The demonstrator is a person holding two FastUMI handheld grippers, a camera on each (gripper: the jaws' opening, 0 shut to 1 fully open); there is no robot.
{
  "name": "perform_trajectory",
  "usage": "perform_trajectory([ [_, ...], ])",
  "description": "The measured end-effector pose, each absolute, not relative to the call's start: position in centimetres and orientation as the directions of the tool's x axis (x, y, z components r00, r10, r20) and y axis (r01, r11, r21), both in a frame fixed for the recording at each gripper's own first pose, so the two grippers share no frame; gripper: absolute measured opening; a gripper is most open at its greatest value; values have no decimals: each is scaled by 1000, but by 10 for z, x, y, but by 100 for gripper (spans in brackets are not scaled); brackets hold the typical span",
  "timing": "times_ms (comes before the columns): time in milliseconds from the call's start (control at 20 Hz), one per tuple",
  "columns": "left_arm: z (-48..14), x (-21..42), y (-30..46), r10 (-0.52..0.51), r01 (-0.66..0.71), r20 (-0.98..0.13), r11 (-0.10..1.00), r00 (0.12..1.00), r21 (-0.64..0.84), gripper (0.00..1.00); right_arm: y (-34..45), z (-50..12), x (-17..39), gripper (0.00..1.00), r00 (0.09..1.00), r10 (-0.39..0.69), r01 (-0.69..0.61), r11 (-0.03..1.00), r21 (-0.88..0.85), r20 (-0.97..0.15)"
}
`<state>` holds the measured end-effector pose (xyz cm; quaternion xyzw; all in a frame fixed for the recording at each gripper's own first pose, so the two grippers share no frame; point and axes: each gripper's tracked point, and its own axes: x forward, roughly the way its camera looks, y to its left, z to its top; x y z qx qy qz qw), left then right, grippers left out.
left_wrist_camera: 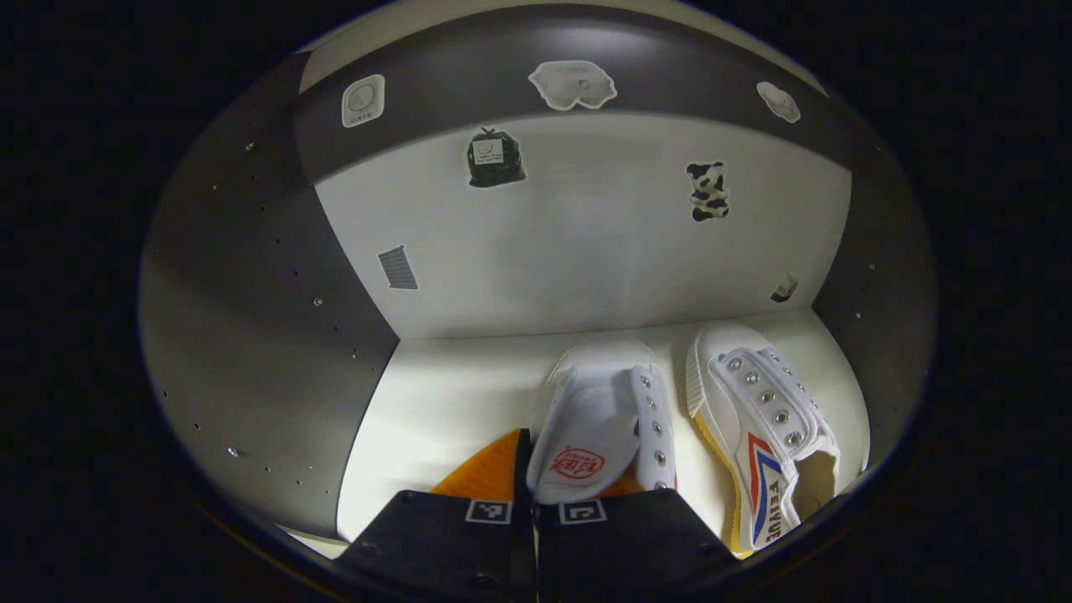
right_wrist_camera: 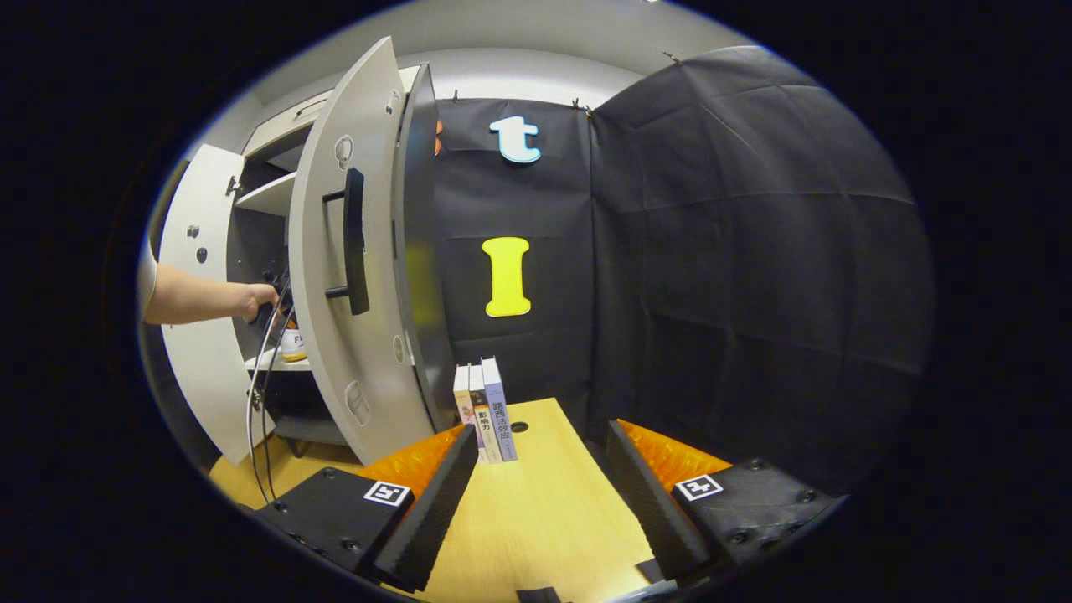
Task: Grab one shoe with the right hand and put it into the shoe cabinet, grab the other shoe with the left hand and put it into the shoe cabinet; then close the right door with the right hand and the left door with the left hand.
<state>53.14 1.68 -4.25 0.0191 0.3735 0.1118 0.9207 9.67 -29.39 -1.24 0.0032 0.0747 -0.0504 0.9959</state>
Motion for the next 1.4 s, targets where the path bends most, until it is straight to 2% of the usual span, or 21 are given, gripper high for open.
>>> perform_trajectory([
  [200, -31, 520, 8, 225, -214, -662, 972, 715, 100, 17, -293, -15, 103, 99, 985, -78, 86, 995, 44, -152],
  [350, -8, 495, 14, 232, -199, -624, 972, 746, 124, 59, -295, -12, 108, 99, 987, -70, 77, 996, 48, -142],
  [400, 0, 483, 13, 225, -202, -617, 973, 754, 108, 75, -294, -12, 110, 99, 988, -62, 70, 996, 53, -140],
  [500, 16, 461, 9, 198, -218, -601, 975, 775, 40, 99, -289, -16, 112, 99, 988, -33, 43, 997, 70, -150],
  [750, 61, 392, -8, 133, -226, -497, 965, 858, -131, 98, -282, -17, 124, 99, 987, 43, -34, 998, 59, -155],
  [1000, 92, 312, -14, 177, -260, -348, 943, 921, -208, 95, -270, 2, 149, 99, 985, 114, -103, 991, 84, -128],
  [1400, 84, 196, -29, 284, -315, -186, 934, 941, -166, 95, -253, 15, 172, 99, 978, 170, -157, 981, 114, -118],
])
